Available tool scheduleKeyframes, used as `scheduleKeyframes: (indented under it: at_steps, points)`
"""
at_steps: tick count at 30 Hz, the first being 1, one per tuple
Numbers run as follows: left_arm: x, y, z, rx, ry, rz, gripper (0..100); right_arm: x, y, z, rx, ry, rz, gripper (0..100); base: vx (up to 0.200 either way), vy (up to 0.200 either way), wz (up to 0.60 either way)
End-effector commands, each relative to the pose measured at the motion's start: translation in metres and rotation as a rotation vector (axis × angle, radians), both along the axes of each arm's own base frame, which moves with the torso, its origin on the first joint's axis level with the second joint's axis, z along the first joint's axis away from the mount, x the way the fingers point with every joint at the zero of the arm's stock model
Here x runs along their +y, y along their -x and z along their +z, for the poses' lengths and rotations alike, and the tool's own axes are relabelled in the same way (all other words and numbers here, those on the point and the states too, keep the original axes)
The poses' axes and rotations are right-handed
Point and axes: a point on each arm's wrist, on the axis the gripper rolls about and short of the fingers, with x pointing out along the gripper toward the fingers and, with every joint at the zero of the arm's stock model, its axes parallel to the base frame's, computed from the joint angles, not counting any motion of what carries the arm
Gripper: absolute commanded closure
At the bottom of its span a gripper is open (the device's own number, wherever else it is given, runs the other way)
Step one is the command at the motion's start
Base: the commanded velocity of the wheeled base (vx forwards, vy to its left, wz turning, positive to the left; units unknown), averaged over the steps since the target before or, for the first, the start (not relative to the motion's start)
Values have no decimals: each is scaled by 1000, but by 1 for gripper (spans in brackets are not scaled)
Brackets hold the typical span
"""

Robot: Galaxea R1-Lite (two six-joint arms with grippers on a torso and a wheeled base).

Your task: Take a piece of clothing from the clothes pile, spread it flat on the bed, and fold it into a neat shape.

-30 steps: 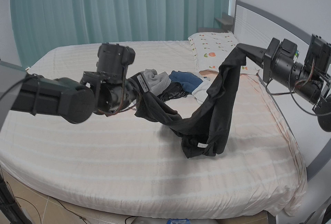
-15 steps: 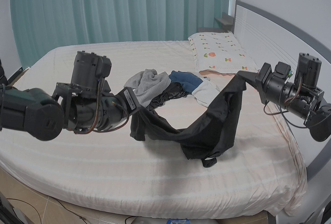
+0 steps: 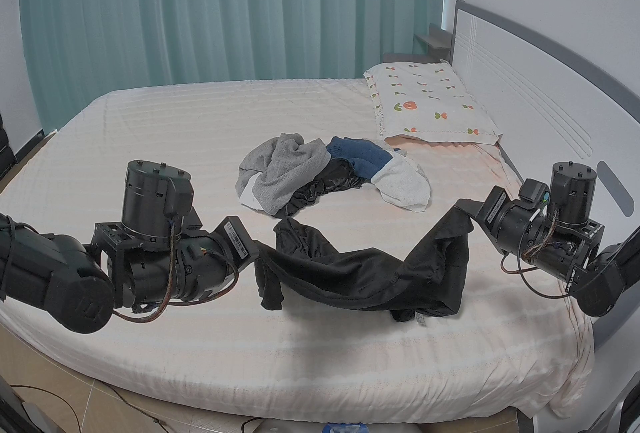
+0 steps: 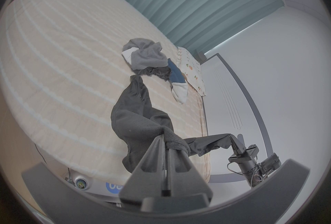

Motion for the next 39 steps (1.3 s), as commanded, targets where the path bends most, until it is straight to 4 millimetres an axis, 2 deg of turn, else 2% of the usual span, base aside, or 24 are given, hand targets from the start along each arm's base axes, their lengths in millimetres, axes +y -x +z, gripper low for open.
scheduleKeyframes:
  at_steps: [1,3,12,26,39]
  points:
    - [2,-4,-5,7,-2,16,100,1,2,-1,6,2,5,100,0,0,0]
    - [2,-4,-5,-1,3,16,100,1,1,-3,13,5,4,100,0,0,0]
    - [0,-3,-9,27,28,24,100,1,4,-5,19,12,-11,100,-200,0,0]
    - [-8,-1,-14,34,7,22,100,4,6,-4,16,15,-12,100,0,0,0]
    - [0,3,1,-12,30,40,100,2,3,-1,-21,77,-103,100,0,200,0]
